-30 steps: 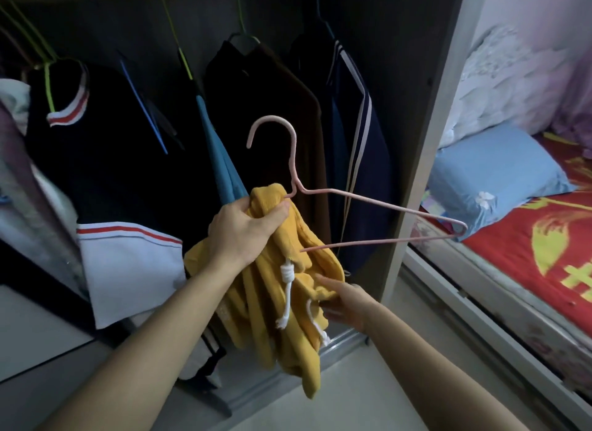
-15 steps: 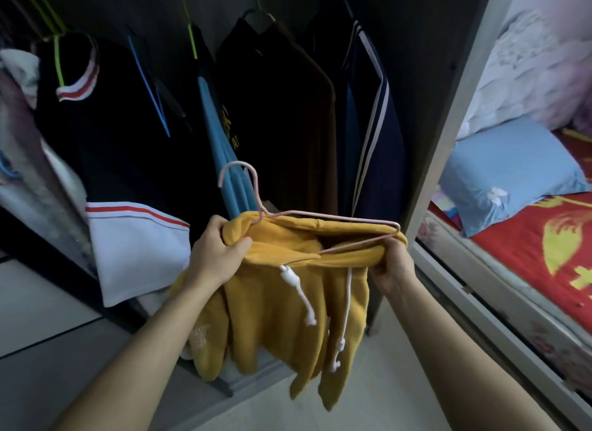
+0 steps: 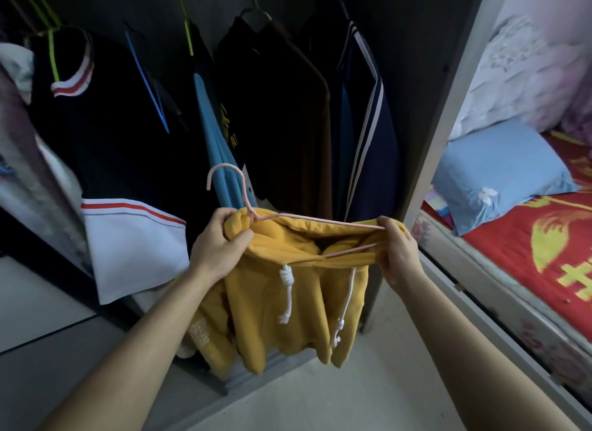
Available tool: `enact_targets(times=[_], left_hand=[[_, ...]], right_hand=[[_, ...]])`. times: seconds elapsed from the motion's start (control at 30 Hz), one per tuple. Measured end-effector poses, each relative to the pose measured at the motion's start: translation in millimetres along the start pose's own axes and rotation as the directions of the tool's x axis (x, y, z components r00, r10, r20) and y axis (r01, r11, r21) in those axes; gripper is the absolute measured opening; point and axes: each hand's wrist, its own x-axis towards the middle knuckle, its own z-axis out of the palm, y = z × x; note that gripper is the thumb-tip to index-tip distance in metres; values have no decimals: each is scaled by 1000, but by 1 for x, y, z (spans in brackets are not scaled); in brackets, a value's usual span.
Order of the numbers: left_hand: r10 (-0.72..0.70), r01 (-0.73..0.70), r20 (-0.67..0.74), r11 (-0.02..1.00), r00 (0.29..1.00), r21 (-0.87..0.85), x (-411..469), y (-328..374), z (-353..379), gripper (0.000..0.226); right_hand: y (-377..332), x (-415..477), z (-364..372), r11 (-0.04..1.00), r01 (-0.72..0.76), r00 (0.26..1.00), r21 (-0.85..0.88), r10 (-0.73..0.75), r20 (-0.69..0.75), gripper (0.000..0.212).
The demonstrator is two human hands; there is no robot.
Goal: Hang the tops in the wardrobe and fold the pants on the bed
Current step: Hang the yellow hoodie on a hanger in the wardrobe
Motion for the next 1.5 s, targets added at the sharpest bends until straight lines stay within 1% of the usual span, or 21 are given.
enact_targets(times=[0.13,0.23,0.27,0.3,0.47,0.53,0.57,0.63,0.7,0.77,0.83,0.9,0.97,1.0,1.07,1.13,1.2,1.23,1.3,1.4,1.5], left_hand=[[108,-112,45,989,993,97,-1,9,0,46],[342,-359,108,882,933,307,-12,19,11,37],[408,-430,140,824,902,369,-15,24,16,39],[438,-468,172,777,882,422,-17,28,20,41],[257,-478,405,542,877,692,-18,24,38,46],[214,-482,440,535,872,694,-22,13,45,44],[203,-458,424,578,883,676,-22,9,46,43],[192,-341,313,765,930,546,-20,5,45,35],[107,-146,175,962,979,232,-17,9,40,24],[-5,21,134,993,991,-119,-15,18,37,19],[-31,72,136,949,990,-307,-16,26,36,14],[-27,74,118,909,993,-410,-17,34,35,14],[-35,70,80,867,996,-493,-16,40,35,16],[-38,63,58,850,998,-523,-15,44,34,19],[-21,35,32,828,999,-559,-11,53,31,22],[44,-12,45,833,998,-553,-10,60,28,16],[102,-46,81,853,991,-519,-9,67,26,5],[101,-47,82,865,991,-500,-6,69,24,5],[43,-34,10,890,999,-454,2,70,18,12],[-34,-32,-159,916,987,-399,20,67,2,13],[6,-44,-140,962,990,-270,35,74,-12,10]], right_hand=[[-1,-2,-4,917,173,972,-360,-218,-86,17],[1,-1,-7,570,267,919,-777,-393,28,11],[3,0,-7,499,275,915,-822,-398,65,13],[4,1,-7,495,275,918,-824,-391,72,13],[-30,-17,0,669,381,899,-638,-428,88,39],[-50,-32,13,801,389,910,-455,-410,56,54],[-61,-41,20,856,364,927,-366,-370,59,61],[-75,-56,32,937,263,961,-231,-232,152,61],[-78,-64,34,952,131,956,-276,-47,290,51],[-67,-60,30,810,144,936,-569,75,343,50],[-54,-49,27,599,228,947,-767,48,318,52],[-51,-45,25,524,333,937,-784,-92,336,67],[-55,-44,24,426,525,850,-737,-215,482,68],[-59,-45,24,318,608,794,-727,-230,563,60],[-66,-49,27,-2,683,713,-730,-212,668,49],[-70,-53,31,-248,632,669,-734,-305,678,47],[-71,-56,35,-413,572,569,-709,-423,706,39],[-72,-56,37,-471,557,525,-684,-439,729,37],[-79,-52,33,-510,540,517,-669,-425,743,36],[-99,-46,24,-485,493,553,-722,-466,691,30],[-109,-52,30,-445,529,466,-722,-559,686,22]])
